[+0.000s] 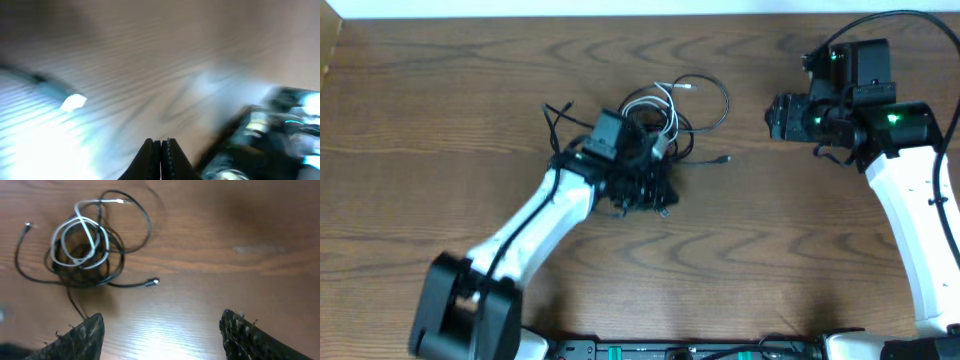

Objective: Untangle cables

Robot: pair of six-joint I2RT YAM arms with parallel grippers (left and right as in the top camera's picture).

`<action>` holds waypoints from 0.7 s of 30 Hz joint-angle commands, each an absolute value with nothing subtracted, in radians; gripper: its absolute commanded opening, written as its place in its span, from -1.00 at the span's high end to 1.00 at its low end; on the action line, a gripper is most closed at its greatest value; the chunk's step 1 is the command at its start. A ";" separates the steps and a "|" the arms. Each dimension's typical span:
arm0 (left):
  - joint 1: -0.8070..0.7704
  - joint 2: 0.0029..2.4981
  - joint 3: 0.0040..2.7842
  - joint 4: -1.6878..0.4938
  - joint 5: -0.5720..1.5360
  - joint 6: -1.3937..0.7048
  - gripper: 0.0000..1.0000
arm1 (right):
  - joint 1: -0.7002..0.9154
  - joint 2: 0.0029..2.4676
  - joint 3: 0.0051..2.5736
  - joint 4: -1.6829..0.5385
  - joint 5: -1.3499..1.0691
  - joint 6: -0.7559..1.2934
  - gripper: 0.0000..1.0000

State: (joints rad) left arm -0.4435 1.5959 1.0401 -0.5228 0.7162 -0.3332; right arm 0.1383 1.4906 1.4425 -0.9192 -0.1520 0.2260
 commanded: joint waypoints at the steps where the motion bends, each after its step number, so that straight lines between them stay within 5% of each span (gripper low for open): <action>1: -0.454 1.536 1.048 -0.564 0.240 -0.229 0.85 | 0.153 1.518 1.457 -0.912 -0.202 0.223 -0.41; 5: -0.428 1.536 1.048 -0.535 0.128 -0.304 0.76 | 0.153 1.536 1.457 -0.935 -0.202 0.223 -0.50; 7: -0.409 1.549 1.048 -0.496 0.061 -0.375 0.21 | 0.153 1.536 1.457 -0.935 -0.202 0.219 -0.61; 10: -0.383 1.570 1.048 -0.416 0.033 -0.442 -0.04 | 0.153 1.536 1.457 -0.936 -0.202 0.219 -0.65; 21: -0.365 1.750 1.048 -0.193 0.045 -0.759 -0.08 | 0.153 1.536 1.457 -0.949 -0.202 0.219 -0.66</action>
State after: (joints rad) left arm -0.3683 1.6932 1.0405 -0.2340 0.0601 -0.6365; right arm 0.1505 1.5375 1.4433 -0.9390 -0.1940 0.2256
